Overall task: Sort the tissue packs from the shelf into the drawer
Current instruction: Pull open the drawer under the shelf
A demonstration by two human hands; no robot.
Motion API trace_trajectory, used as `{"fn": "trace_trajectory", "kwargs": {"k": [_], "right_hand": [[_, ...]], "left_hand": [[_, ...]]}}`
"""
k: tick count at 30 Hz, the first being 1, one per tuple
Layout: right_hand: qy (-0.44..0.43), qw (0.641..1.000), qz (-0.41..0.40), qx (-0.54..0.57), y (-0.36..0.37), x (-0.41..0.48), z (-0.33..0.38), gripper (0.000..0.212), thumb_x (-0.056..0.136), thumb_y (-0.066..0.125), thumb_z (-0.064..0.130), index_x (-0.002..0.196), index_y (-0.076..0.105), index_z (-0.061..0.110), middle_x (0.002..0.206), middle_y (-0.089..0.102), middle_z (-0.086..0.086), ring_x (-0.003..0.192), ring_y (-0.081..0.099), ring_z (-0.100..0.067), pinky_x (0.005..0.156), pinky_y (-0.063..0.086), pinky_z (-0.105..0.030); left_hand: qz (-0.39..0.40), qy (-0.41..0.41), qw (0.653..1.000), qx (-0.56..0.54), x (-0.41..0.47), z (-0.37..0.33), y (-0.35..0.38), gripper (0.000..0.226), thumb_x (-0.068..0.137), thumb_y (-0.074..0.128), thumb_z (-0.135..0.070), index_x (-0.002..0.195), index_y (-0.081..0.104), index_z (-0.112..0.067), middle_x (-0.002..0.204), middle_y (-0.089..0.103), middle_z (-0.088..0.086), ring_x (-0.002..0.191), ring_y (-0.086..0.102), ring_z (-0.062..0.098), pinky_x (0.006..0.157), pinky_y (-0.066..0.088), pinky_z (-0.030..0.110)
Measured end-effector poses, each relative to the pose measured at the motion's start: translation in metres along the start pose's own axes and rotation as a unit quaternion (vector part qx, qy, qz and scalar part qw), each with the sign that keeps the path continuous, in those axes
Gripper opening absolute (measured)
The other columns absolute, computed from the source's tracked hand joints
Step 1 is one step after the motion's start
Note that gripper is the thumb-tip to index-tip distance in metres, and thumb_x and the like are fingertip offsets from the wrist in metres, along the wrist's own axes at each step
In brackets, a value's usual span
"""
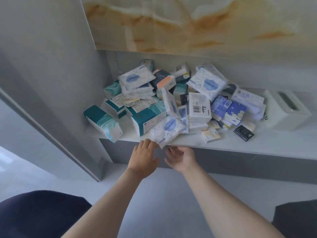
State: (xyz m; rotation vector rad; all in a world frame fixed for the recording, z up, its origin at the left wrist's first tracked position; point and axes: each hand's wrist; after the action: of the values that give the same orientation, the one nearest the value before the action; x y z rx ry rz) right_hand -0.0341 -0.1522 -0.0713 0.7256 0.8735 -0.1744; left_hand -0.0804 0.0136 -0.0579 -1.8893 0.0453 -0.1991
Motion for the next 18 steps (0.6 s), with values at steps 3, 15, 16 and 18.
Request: {"fn": "trace_trajectory", "kwargs": {"k": [3, 15, 16, 18], "right_hand": [[-0.005, 1.0, 0.0, -0.02, -0.006, -0.002, -0.001, 0.017, 0.093, 0.047, 0.01, 0.103, 0.06, 0.005, 0.084, 0.062, -0.007, 0.067, 0.056, -0.02, 0.075, 0.049, -0.041], [-0.028, 0.688, -0.126, -0.714, -0.016, -0.084, 0.015, 0.03, 0.088, 0.046, 0.028, 0.094, 0.07, 0.011, 0.083, 0.075, -0.004, 0.071, 0.068, -0.024, 0.067, 0.049, -0.029], [-0.087, 0.644, -0.125, -0.75, -0.017, -0.09, 0.016, 0.027, 0.086, 0.048, 0.027, 0.087, 0.068, 0.009, 0.08, 0.073, -0.003, 0.071, 0.067, -0.024, 0.062, 0.048, -0.028], [-0.154, 0.572, -0.09, -0.801, -0.019, -0.099, 0.012, 0.023, 0.084, 0.049, 0.02, 0.085, 0.066, 0.006, 0.087, 0.07, -0.009, 0.087, 0.068, -0.03, 0.067, 0.052, -0.034]], "left_hand": [[0.003, 0.0, 1.0, 0.026, -0.003, 0.005, -0.004, 0.048, 0.083, 0.063, -0.037, 0.127, 0.052, -0.021, 0.126, 0.048, -0.002, 0.117, 0.045, 0.022, 0.099, 0.036, 0.032], [0.241, -0.003, 0.968, 0.066, -0.017, -0.014, -0.014, 0.057, 0.091, 0.057, -0.044, 0.142, 0.04, -0.028, 0.136, 0.046, 0.002, 0.126, 0.043, 0.023, 0.104, 0.035, 0.036], [0.254, -0.003, 0.965, 0.071, -0.019, -0.017, -0.017, 0.055, 0.091, 0.057, -0.042, 0.141, 0.041, -0.028, 0.135, 0.047, 0.002, 0.125, 0.045, 0.024, 0.102, 0.036, 0.036], [0.277, -0.017, 0.959, 0.062, -0.024, -0.022, -0.025, 0.05, 0.091, 0.057, -0.042, 0.138, 0.045, -0.029, 0.132, 0.05, 0.001, 0.122, 0.049, 0.023, 0.097, 0.04, 0.035]]}}
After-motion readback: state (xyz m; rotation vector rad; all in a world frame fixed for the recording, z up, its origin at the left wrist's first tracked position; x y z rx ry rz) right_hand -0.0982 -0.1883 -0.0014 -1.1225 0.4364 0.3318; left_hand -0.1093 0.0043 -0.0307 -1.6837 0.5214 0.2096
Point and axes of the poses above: each hand's wrist, its own x-axis towards the middle knuckle, its own y-axis out of the palm, z = x × y
